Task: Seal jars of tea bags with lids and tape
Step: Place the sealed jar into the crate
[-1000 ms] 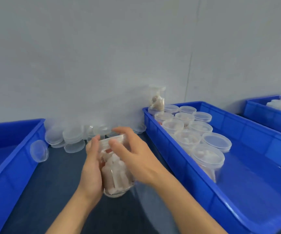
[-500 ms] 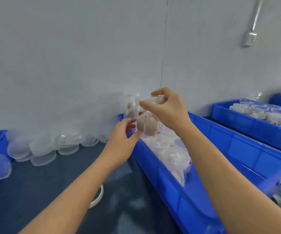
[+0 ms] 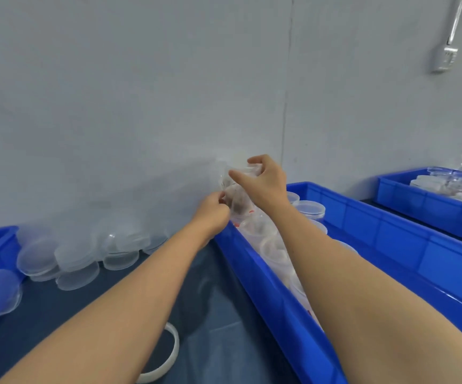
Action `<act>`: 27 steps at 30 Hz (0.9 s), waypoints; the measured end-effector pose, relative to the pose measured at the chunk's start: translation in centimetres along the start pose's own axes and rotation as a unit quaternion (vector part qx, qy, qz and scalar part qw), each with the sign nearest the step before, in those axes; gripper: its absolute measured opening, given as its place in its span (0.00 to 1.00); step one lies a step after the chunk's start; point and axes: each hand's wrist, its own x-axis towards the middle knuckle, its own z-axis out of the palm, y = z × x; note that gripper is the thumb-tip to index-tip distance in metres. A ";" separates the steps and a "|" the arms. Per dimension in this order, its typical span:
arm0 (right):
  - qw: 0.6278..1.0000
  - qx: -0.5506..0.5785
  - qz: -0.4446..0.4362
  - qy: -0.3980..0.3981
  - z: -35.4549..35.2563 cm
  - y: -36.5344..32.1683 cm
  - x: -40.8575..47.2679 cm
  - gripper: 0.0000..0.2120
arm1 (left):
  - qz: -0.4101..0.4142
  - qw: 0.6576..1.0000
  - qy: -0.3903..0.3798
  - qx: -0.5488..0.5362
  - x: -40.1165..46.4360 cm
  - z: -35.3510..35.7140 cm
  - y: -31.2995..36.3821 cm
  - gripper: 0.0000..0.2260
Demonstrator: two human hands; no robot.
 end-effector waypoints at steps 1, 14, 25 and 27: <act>1.000 -0.005 0.000 0.000 0.2 0.7 0.1 0.24 | -0.004 1.000 -0.012 0.006 0.3 0.1 -0.4 0.29; 0.986 -0.125 0.004 -0.108 -1.3 0.5 0.6 0.37 | 0.008 0.999 -0.023 0.034 -2.3 -2.7 -4.3 0.28; 0.977 -0.158 -0.130 -0.066 5.0 -7.5 -12.1 0.34 | -0.107 0.930 0.346 -0.067 -21.6 -15.2 -15.4 0.15; 0.968 -0.145 -0.123 -0.164 7.6 -8.0 -16.0 0.24 | -0.133 0.919 0.368 -0.051 -23.6 -16.4 -16.7 0.11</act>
